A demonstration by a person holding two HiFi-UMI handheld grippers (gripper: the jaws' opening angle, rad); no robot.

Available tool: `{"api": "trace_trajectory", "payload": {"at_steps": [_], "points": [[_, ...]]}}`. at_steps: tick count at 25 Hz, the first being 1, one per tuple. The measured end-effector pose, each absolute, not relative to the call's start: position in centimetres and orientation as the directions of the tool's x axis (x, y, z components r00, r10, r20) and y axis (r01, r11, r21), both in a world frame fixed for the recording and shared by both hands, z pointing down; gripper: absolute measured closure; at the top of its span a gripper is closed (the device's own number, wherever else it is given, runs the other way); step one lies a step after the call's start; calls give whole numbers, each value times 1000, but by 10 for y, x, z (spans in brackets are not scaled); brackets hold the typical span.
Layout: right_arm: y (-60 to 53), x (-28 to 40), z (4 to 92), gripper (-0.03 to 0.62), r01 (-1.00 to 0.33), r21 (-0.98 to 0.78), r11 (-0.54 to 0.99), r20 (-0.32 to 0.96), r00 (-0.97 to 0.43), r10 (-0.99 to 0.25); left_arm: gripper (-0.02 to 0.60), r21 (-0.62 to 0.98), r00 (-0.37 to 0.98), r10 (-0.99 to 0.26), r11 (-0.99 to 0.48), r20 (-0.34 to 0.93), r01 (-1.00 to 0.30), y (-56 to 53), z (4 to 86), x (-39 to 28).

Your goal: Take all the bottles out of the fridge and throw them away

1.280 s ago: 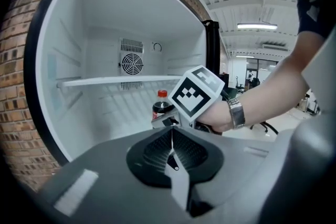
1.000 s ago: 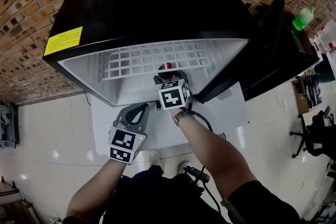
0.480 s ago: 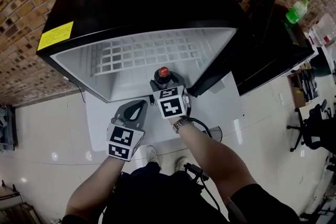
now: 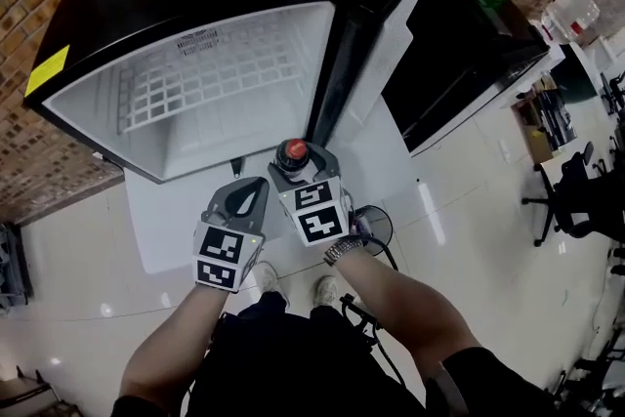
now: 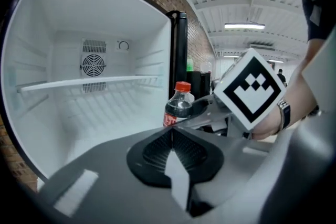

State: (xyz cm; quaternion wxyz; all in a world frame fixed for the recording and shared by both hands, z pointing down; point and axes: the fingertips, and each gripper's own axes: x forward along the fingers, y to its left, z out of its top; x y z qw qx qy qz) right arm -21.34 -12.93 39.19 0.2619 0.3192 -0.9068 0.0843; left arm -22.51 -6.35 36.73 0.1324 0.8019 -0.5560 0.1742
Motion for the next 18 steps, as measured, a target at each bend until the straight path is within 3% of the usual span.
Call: {"api": "trace_trajectory", "payload": {"at_steps": [18], "points": [[-99,42,420,288,-790,-17,613,582,-506,-636,577,45,520,-716,-568,465,-822,-68,399,1]]}}
